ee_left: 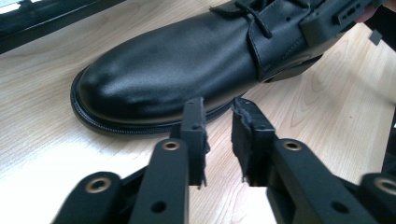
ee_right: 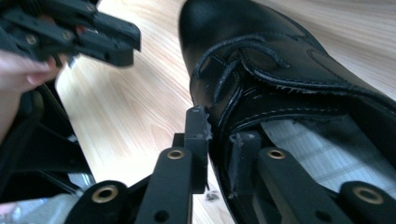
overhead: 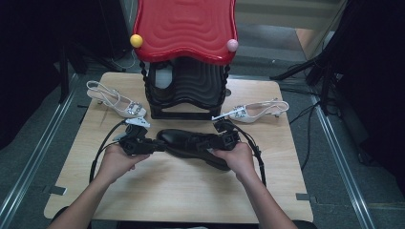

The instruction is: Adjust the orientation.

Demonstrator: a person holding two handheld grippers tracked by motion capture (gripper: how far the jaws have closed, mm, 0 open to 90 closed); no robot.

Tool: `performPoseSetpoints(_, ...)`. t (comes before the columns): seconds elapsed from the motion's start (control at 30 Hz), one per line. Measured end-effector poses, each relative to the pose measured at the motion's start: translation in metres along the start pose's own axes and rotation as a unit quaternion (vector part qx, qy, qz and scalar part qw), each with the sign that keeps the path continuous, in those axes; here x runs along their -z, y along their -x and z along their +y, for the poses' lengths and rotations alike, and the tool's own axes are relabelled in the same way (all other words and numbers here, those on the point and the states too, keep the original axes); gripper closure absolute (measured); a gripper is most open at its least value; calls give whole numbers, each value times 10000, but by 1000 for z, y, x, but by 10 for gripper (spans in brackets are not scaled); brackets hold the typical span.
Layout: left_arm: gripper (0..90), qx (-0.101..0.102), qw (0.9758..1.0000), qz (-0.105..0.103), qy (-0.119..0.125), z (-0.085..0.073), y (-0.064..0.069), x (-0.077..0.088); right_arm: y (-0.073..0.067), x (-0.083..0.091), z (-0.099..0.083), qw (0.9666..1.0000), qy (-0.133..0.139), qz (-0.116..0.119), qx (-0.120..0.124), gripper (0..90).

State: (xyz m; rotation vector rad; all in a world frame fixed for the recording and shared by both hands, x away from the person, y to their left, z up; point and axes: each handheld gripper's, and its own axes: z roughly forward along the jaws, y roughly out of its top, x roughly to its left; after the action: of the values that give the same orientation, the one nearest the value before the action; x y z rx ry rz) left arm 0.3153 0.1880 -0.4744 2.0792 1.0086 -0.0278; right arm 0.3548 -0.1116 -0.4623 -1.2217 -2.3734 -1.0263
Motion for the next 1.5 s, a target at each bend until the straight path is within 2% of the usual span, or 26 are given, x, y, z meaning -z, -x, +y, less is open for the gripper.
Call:
performPoseSetpoints(0.07, 783, 60, 10000, -31, 28, 0, -1, -1, 1, 2, -1, 9998, -122, -107, 78, 773)
performPoseSetpoints(0.1, 789, 88, 10000, -19, 22, 1, -2, -1, 2, 4, -2, 9999, -128, -6, 60, 754)
performPoseSetpoints(0.3, 869, 76, 9999, 67, 29, 0, -1, -1, 5, 28, -4, 9999, 47, -26, 115, 743)
performPoseSetpoints(0.4, 878, 174, 9998, 87, 68, -1, -1, -3, 10, 40, -6, 9996, 193, -142, 113, 796)
performPoseSetpoints(0.47, 895, 166, 9998, 132, 64, -2, -1, -6, 15, 48, -6, 9993, 325, -159, 75, 839)
performPoseSetpoints(0.57, 900, 152, 9997, 159, 129, -3, 0, -8, 24, 55, -4, 9983, 423, -373, 117, 893)
performPoseSetpoints(0.7, 900, 117, 9996, 194, 173, -4, 5, -15, 40, 52, 0, 9970, 455, -633, 35, 900)
performPoseSetpoints(0.77, 899, 98, 9997, 167, 143, -5, 7, -19, 49, 49, 1, 9964, 560, -632, -35, 900)
performPoseSetpoints(0.8, 899, 60, 9998, 159, 116, -5, 8, -22, 52, 47, 2, 9955, 602, -732, -2, 900)
performPoseSetpoints(0.83, 899, 50, 9998, 181, 110, -5, 10, -25, 54, 46, 3, 9947, 605, -836, 15, 900)
performPoseSetpoints(0.97, 898, 38, 9997, 225, 105, -4, 13, -35, 63, 35, 5, 9945, 482, -933, 60, 900)
performPoseSetpoints(1.03, 887, 41, 9997, 228, 94, -4, 13, -39, 64, 29, 5, 9944, 387, -979, 98, 900)
performPoseSetpoints(1.2, 884, 54, 9996, 268, 82, -4, 14, -47, 61, 28, 0, 9940, 436, -1002, 95, 900)
performPoseSetpoints(1.3, 885, 117, 9997, 185, 122, -3, 15, -49, 58, 29, -5, 9940, 430, -1004, 56, 900)
performPoseSetpoints(1.37, 880, 104, 9997, 201, 122, -3, 16, -50, 55, 30, -9, 9935, 431, -1048, 47, 900)
performPoseSetpoints(1.5, 873, 51, 9998, 191, 96, -2, 18, -52, 51, 31, -20, 9939, 499, -988, -16, 900)
